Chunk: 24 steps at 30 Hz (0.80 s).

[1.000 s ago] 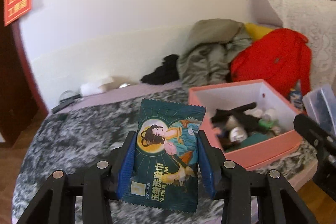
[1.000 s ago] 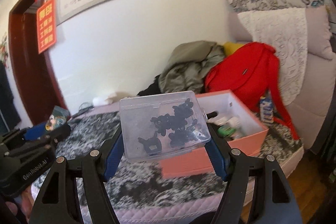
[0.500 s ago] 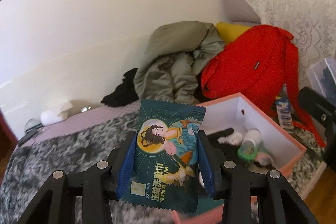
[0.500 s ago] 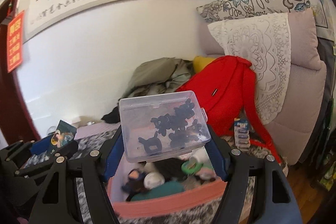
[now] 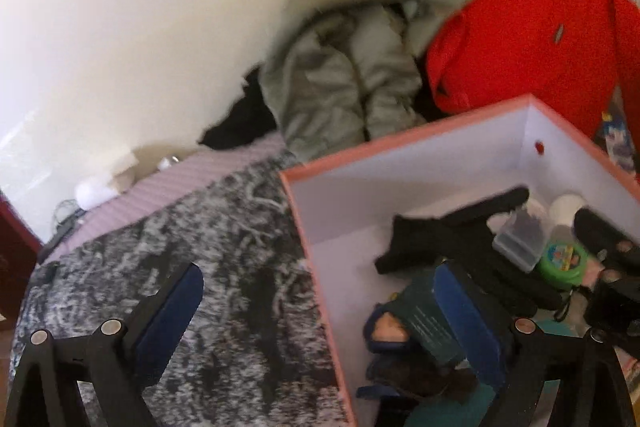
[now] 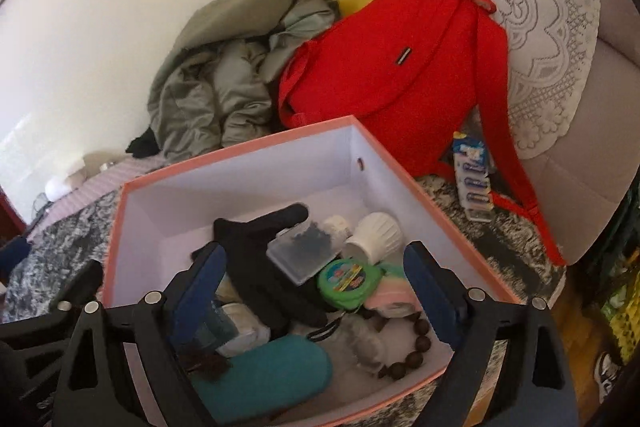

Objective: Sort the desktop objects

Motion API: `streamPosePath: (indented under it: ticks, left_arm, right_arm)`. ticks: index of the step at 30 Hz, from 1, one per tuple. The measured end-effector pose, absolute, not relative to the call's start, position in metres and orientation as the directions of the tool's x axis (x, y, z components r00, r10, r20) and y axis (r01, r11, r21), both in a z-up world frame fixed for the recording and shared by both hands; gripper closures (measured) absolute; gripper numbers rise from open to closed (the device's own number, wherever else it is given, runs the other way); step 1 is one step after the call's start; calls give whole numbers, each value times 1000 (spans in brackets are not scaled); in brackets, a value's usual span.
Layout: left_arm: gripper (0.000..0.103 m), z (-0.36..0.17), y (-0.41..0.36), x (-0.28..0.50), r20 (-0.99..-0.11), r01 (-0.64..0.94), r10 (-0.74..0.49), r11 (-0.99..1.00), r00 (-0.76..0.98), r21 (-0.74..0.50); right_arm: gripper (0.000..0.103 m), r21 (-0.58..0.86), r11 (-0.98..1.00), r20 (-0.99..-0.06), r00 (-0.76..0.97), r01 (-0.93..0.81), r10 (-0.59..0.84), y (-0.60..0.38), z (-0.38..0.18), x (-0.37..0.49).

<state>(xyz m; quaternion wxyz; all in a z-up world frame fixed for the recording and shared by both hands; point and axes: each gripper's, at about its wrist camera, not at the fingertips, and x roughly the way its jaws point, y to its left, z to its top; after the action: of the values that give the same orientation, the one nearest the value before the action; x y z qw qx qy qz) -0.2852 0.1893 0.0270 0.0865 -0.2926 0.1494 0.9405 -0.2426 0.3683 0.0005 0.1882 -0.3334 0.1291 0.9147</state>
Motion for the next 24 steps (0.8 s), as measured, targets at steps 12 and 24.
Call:
streamPosePath:
  ticks: [12,24]
  left_arm:
    - [0,105,146,-200,-410,-177,81,-963,-909,203]
    - [7,146,101,-132,-321,-153,94,-974,-943,166]
  right_arm:
    - [5,102,-923,-532,-805,-370,264,318,54,-178]
    - [2,94,-947,-432,-869,-307,239,266,111,-127]
